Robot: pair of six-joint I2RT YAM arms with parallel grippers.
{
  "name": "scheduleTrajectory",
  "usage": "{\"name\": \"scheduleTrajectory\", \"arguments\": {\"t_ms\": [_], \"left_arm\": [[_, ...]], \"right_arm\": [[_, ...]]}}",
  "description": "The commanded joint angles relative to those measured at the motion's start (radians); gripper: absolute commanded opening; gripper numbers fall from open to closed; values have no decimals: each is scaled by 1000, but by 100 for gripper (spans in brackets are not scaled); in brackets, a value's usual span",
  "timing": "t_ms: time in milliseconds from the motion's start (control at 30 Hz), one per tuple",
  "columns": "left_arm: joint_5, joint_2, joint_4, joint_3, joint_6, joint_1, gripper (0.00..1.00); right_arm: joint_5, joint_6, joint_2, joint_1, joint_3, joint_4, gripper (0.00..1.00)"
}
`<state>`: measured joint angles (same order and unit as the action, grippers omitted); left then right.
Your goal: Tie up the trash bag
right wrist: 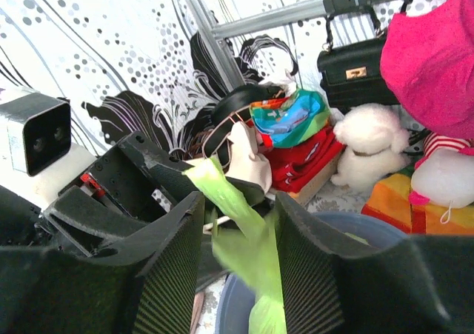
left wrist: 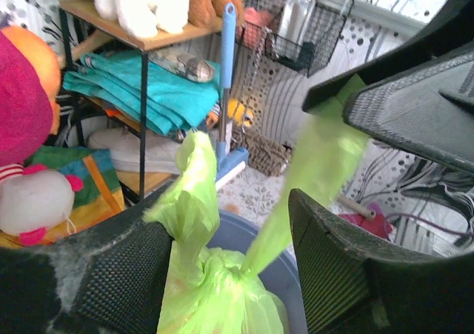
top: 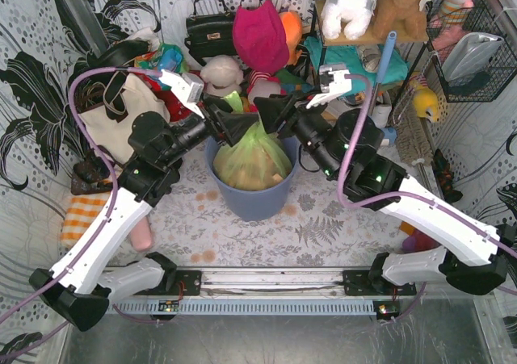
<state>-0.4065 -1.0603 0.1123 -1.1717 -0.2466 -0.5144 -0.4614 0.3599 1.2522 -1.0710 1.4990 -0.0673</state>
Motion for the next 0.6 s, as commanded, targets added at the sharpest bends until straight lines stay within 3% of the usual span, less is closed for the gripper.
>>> {"name": "scheduleTrajectory", "arguments": {"t_ms": [0,167,300,433,567], "left_arm": [[99,32,-16,-82,30,5,69],[180,33,-107,-211,45,4,70],[346,41,-188,-293,46,4,71],[600,81,-223,-257,43,4,72],[804,119,-244,-170,39,5,74]], "right_arm": [[-28,-47,-54,6,22,-22,44],[-107,-157,-68,6,74,-2,53],[-228,-281,-77,8,76,2,57],[-341,-401,-86,33,38,1,61],[-352,-377,-110,124,-39,48,64]]}}
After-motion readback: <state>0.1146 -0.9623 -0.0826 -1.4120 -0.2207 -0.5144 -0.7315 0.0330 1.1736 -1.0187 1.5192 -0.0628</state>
